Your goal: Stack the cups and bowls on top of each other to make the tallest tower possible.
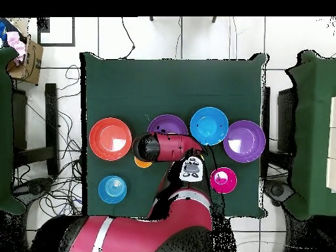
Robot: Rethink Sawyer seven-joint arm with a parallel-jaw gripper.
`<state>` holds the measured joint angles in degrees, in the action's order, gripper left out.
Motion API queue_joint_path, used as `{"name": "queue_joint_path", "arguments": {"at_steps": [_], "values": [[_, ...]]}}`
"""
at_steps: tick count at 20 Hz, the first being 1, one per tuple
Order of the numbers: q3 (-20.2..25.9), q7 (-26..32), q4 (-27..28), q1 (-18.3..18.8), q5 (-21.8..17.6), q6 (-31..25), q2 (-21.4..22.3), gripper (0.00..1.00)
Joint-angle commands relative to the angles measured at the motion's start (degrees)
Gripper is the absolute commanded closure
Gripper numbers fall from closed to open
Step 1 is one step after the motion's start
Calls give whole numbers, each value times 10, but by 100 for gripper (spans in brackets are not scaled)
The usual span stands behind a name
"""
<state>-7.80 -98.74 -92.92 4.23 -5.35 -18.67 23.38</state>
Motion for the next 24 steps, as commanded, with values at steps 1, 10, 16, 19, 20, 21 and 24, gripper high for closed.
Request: {"name": "queue_joint_path", "arguments": {"at_steps": [1, 10, 16, 19, 20, 21, 24], "values": [[55, -55, 35, 9, -1, -2, -77, 100], [51, -47, 44, 7, -2, -26, -81, 0], [55, -49, 43, 15, -5, 0, -80, 0], [53, -55, 28, 13, -8, 12, -72, 0], [53, -56, 27, 13, -8, 12, -71, 0], [54, -56, 25, 14, -8, 12, -70, 0], [54, -56, 19, 15, -7, 10, -67, 0]]}}
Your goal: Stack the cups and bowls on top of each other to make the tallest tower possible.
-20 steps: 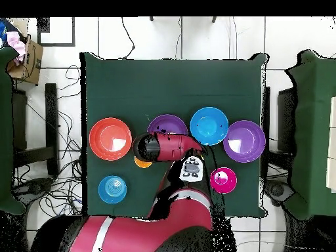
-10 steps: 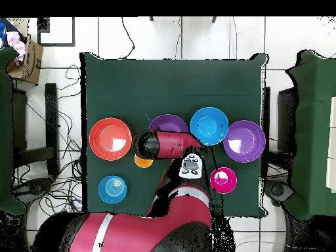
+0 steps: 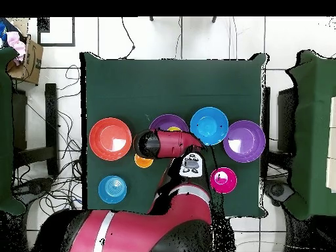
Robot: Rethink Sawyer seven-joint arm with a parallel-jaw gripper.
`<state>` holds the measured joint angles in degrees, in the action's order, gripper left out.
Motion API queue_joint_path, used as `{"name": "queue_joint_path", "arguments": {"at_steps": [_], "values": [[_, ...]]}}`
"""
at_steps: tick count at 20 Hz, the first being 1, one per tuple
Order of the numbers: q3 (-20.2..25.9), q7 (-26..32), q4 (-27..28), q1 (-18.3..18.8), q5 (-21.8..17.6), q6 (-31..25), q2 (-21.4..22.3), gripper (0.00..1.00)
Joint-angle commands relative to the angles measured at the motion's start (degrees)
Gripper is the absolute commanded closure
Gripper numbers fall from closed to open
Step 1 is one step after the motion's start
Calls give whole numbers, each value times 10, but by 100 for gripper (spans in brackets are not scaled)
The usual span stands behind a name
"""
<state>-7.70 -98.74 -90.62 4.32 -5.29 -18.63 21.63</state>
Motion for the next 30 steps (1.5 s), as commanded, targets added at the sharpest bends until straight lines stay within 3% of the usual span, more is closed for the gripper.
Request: {"name": "queue_joint_path", "arguments": {"at_steps": [1, 7, 30], "values": [[52, -57, -8, 14, -8, 6, -45, 0], [49, -56, -38, 11, -7, -18, -7, 0], [46, -39, -64, 12, -3, -78, 46, 0]]}}
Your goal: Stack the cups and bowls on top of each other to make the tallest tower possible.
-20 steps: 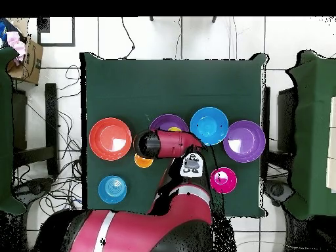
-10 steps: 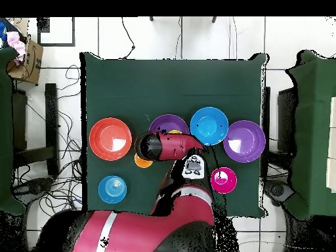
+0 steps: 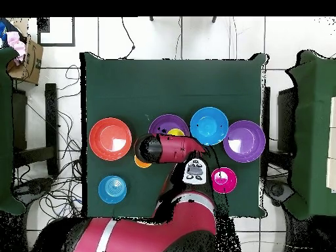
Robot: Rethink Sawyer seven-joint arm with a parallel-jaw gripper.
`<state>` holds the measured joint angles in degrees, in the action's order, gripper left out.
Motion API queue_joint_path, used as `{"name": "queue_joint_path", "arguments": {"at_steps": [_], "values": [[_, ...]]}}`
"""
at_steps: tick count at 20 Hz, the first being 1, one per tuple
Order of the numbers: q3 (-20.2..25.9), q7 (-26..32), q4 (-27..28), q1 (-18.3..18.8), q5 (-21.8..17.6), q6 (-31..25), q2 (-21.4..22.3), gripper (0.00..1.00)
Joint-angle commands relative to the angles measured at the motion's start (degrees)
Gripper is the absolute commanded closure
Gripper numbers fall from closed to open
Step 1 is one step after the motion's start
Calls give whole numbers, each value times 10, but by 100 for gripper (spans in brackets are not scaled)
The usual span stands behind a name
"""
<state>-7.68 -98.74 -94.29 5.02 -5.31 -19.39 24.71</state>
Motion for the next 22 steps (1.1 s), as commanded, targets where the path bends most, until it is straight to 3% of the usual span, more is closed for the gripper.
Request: {"name": "queue_joint_path", "arguments": {"at_steps": [1, 14, 22], "values": [[45, -38, -26, 5, -3, -75, 17, 0], [43, -41, -39, 2, -6, -90, 40, 0], [27, -54, -63, -19, -1, -123, 91, 0]]}}
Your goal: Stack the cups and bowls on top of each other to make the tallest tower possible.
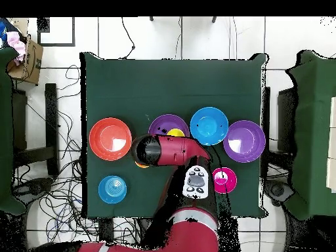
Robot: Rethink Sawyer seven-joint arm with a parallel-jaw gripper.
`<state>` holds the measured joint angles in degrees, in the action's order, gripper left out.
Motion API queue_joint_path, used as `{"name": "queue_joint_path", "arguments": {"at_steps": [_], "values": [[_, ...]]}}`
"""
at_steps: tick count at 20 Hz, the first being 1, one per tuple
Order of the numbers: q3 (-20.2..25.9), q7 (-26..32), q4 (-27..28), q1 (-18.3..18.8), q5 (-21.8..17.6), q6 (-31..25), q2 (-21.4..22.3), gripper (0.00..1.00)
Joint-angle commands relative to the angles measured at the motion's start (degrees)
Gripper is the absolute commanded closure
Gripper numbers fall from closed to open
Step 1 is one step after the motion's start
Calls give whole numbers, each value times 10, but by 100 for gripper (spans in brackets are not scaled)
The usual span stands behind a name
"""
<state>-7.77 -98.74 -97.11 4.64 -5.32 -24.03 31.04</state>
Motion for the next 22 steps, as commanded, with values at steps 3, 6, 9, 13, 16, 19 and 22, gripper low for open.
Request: {"name": "queue_joint_path", "arguments": {"at_steps": [3, 6, 9, 13, 16, 19, 22], "values": [[24, -61, -45, -24, 3, -89, 46, 0], [24, -66, -50, -28, 6, -92, 56, 0], [20, -74, -54, -37, 10, -101, 67, 0], [17, -90, -61, -48, 15, -93, 66, 0], [18, -106, -71, -53, 25, -78, 54, 0], [20, -122, -88, -58, 34, -38, 37, 0], [20, -133, -98, -62, 40, -15, 30, 0]]}}
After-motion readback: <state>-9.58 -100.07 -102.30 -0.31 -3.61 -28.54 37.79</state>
